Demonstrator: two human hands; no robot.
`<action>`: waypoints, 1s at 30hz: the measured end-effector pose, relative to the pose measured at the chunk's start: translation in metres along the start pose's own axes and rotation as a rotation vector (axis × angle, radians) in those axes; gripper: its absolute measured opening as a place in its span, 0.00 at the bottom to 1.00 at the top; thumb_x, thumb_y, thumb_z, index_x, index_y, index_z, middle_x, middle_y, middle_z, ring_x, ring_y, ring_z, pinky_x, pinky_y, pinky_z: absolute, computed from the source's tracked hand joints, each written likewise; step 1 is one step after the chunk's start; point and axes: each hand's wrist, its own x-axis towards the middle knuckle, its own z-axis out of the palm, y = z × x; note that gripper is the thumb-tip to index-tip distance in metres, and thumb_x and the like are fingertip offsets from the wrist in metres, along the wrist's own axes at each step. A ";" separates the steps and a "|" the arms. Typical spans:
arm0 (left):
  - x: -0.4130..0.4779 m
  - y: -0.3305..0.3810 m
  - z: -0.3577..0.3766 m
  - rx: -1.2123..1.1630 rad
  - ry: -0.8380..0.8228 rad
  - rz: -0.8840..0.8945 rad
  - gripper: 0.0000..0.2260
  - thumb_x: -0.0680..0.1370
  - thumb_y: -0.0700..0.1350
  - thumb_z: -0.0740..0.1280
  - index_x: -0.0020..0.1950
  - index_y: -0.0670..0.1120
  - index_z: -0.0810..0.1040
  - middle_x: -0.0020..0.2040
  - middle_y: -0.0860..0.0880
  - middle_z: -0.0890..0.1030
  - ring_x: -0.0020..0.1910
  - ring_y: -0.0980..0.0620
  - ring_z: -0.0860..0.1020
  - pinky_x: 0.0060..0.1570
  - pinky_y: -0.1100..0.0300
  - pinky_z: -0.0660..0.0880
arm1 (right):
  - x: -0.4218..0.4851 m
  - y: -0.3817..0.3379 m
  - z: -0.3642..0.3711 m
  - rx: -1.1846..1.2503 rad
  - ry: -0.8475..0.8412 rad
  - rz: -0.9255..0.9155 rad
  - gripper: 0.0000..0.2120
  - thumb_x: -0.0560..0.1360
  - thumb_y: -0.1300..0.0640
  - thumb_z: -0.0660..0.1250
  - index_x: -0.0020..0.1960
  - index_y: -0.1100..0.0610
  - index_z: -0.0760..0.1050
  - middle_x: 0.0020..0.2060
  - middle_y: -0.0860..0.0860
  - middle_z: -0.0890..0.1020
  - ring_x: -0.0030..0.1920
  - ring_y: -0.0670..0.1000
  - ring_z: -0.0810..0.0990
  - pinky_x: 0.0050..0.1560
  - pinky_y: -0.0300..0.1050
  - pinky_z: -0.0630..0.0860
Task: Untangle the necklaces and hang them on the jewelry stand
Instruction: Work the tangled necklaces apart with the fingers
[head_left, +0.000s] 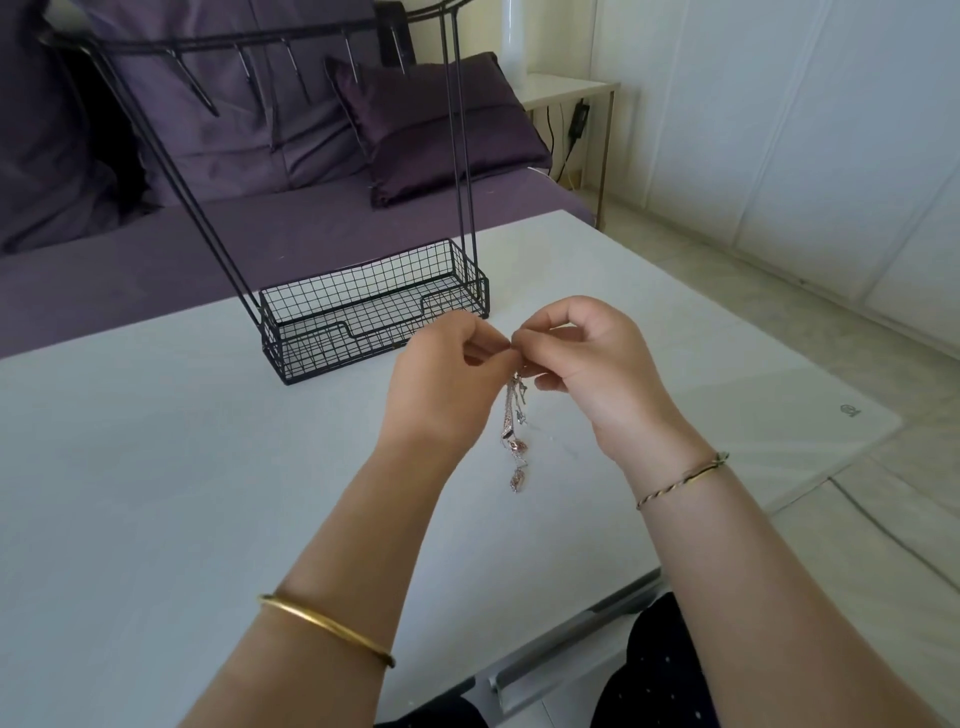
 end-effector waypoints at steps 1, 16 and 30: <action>0.000 0.000 0.000 0.026 0.015 0.015 0.02 0.75 0.43 0.70 0.44 0.46 0.80 0.39 0.53 0.81 0.41 0.57 0.79 0.41 0.62 0.74 | 0.000 0.000 0.001 -0.013 0.007 -0.014 0.06 0.71 0.65 0.69 0.39 0.57 0.76 0.31 0.52 0.81 0.30 0.44 0.79 0.33 0.35 0.75; 0.004 0.000 -0.013 -0.353 -0.079 -0.275 0.03 0.77 0.41 0.68 0.43 0.46 0.79 0.40 0.53 0.82 0.42 0.55 0.76 0.43 0.62 0.71 | -0.001 -0.005 0.001 0.144 -0.073 0.014 0.09 0.71 0.68 0.68 0.43 0.54 0.75 0.33 0.53 0.79 0.36 0.52 0.77 0.41 0.42 0.76; 0.004 0.002 -0.015 -0.499 -0.055 -0.463 0.08 0.77 0.43 0.68 0.38 0.47 0.80 0.34 0.54 0.81 0.36 0.56 0.75 0.40 0.62 0.69 | -0.005 -0.006 0.000 -0.181 -0.058 -0.192 0.09 0.71 0.65 0.69 0.38 0.52 0.81 0.33 0.42 0.81 0.35 0.38 0.77 0.39 0.32 0.74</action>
